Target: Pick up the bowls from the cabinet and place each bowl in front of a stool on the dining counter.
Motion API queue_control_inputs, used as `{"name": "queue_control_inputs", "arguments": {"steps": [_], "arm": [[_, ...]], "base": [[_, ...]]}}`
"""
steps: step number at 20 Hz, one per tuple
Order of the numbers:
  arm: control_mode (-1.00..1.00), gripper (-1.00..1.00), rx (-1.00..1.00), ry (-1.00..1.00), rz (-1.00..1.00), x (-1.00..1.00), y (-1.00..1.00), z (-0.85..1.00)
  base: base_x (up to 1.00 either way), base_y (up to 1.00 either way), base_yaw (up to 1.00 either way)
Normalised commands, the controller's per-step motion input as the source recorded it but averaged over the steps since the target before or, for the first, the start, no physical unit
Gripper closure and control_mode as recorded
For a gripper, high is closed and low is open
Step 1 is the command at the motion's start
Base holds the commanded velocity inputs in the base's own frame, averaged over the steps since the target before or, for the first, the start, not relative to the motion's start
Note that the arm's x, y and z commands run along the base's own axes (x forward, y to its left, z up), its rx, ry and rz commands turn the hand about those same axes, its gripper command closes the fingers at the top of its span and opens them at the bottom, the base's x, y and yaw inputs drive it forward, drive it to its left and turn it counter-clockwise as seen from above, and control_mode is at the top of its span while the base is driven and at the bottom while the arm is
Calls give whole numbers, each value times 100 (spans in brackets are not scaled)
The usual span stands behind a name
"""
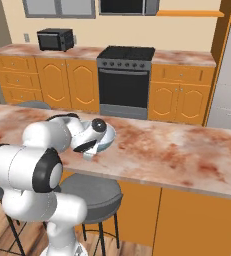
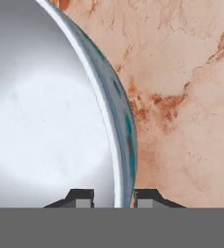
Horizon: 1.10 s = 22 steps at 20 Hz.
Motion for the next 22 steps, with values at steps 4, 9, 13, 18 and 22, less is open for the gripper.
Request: {"name": "queue_control_inputs", "arguments": {"steps": [4, 9, 13, 18, 22], "arm": [[-100, -100, 0, -1, 0, 0, -1, 6], [-100, -100, 0, -6, 0, -2, -14, 63], [-100, -100, 0, 0, 0, -31, -28, 97], [-100, -100, 0, 1, -1, -65, -32, 90], [-100, -100, 0, 8, -2, -68, -44, 99]], "base": [[0, 0, 0], [0, 0, 0], [0, 0, 0], [0, 0, 0], [0, 0, 0]]}}
